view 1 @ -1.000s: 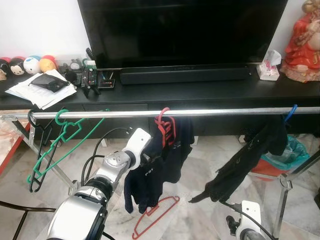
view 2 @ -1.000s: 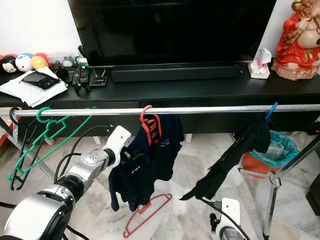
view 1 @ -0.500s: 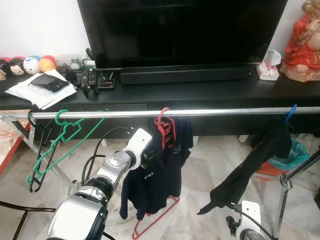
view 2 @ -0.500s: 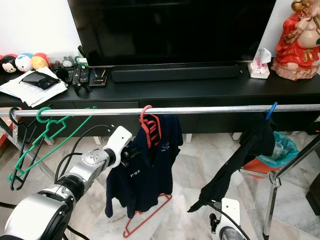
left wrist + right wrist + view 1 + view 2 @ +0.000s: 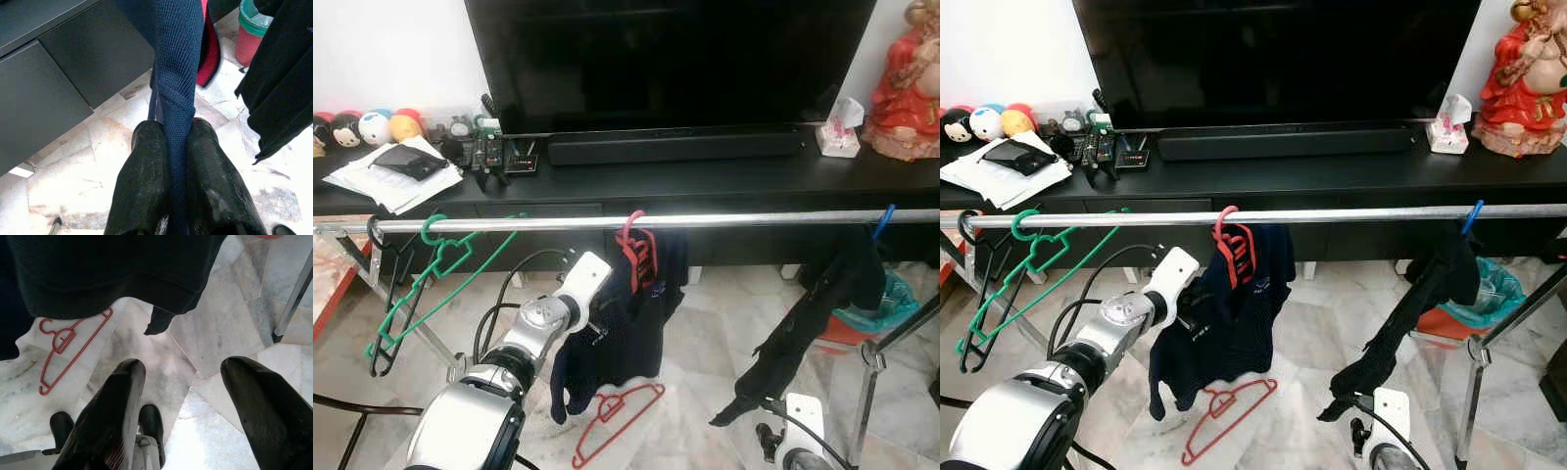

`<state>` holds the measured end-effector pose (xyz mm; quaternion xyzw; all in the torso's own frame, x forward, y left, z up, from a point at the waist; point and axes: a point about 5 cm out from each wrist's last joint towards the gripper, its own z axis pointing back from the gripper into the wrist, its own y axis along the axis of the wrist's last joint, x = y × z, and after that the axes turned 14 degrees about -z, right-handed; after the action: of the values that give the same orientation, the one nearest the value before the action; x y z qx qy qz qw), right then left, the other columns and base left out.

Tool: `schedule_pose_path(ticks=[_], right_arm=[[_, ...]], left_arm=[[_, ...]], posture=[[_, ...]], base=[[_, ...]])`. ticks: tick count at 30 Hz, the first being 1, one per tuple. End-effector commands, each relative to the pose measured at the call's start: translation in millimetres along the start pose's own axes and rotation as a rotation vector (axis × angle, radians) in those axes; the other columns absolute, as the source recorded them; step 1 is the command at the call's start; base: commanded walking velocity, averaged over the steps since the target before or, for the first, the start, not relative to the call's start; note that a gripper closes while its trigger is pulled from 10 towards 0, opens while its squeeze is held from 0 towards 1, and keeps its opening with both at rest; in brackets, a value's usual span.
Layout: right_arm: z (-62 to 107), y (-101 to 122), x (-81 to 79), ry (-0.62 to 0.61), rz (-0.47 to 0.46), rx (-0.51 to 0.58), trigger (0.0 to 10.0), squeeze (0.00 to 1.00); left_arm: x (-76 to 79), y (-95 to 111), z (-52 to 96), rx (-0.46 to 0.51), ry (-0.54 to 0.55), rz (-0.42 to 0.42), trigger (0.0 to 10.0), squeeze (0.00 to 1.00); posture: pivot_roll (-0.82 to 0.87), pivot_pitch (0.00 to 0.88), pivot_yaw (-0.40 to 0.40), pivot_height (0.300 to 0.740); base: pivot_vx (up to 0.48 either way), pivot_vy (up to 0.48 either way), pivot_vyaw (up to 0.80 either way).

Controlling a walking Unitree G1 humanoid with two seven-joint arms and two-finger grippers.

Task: Hang hanger

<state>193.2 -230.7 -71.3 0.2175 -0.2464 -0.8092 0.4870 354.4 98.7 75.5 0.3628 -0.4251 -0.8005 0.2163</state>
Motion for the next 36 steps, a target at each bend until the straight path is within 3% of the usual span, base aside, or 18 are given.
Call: schedule_pose_path(ticks=[1, 14, 20, 26, 30, 31, 32, 33, 34, 36], right_arm=[[-0.7, 3, -1.2, 0.002, -0.001, -0.001, 10.0, 0.00], [-0.7, 3, -0.7, 0.002, 0.002, 0.000, 10.0, 0.00], [-0.6, 4, 0.0, -0.006, 0.003, 0.007, 10.0, 0.00], [-0.3, 4, 2.6, -0.016, 0.014, 0.014, 10.0, 0.00], [-0.1, 4, 3.4, -0.017, 0.015, 0.014, 10.0, 0.00], [0.0, 3, 3.5, -0.018, 0.014, 0.014, 10.0, 0.00], [0.1, 3, 3.9, -0.021, 0.013, 0.014, 10.0, 0.00], [0.1, 3, 3.9, -0.021, 0.013, 0.014, 10.0, 0.00], [0.4, 1, 4.6, -0.025, 0.014, 0.013, 10.0, 0.00], [0.6, 0, 5.6, -0.030, 0.016, 0.012, 10.0, 0.00]], left_arm=[[-0.3, 4, -1.5, 0.002, -0.006, -0.041, 0.0, 0.00], [-0.6, -2, 1.5, 0.012, 0.052, 0.008, 0.0, 0.00], [-11.2, 4, 4.1, 0.083, 0.147, 0.077, 0.0, 0.00], [-24.3, 14, 11.3, 0.215, 0.265, 0.132, 0.0, 0.00], [-25.4, 16, 14.0, 0.242, 0.287, 0.127, 0.0, 0.00], [-24.3, 14, 15.1, 0.245, 0.283, 0.121, 0.4, 0.00], [-21.6, 9, 18.0, 0.241, 0.274, 0.099, 9.1, 0.00], [-21.6, 9, 18.0, 0.241, 0.274, 0.099, 9.1, 0.00], [-17.2, 0, 22.5, 0.220, 0.264, 0.064, 10.0, 0.00], [-12.6, -11, 27.5, 0.200, 0.261, 0.062, 10.0, 0.00]], posture=[[-0.20, 0.000, 0.055, 0.740], [-0.19, 0.000, 0.047, 0.740], [-0.19, 0.000, 0.041, 0.740], [-0.18, 0.000, 0.023, 0.740], [-0.18, 0.000, 0.020, 0.740], [-0.19, 0.000, 0.020, 0.740], [-0.19, 0.000, 0.018, 0.740], [-0.19, 0.000, 0.018, 0.740], [-0.18, 0.000, 0.013, 0.740], [-0.18, 0.000, 0.007, 0.740]], base=[[0.000, 0.000, 0.00], [0.000, 0.000, 0.00], [0.000, 0.000, 0.00], [0.000, 0.000, 0.00], [0.000, 0.000, 0.00], [0.000, 0.000, 0.00], [0.000, 0.000, 0.00], [0.000, 0.000, 0.00], [0.000, 0.000, 0.00], [0.000, 0.000, 0.00]])
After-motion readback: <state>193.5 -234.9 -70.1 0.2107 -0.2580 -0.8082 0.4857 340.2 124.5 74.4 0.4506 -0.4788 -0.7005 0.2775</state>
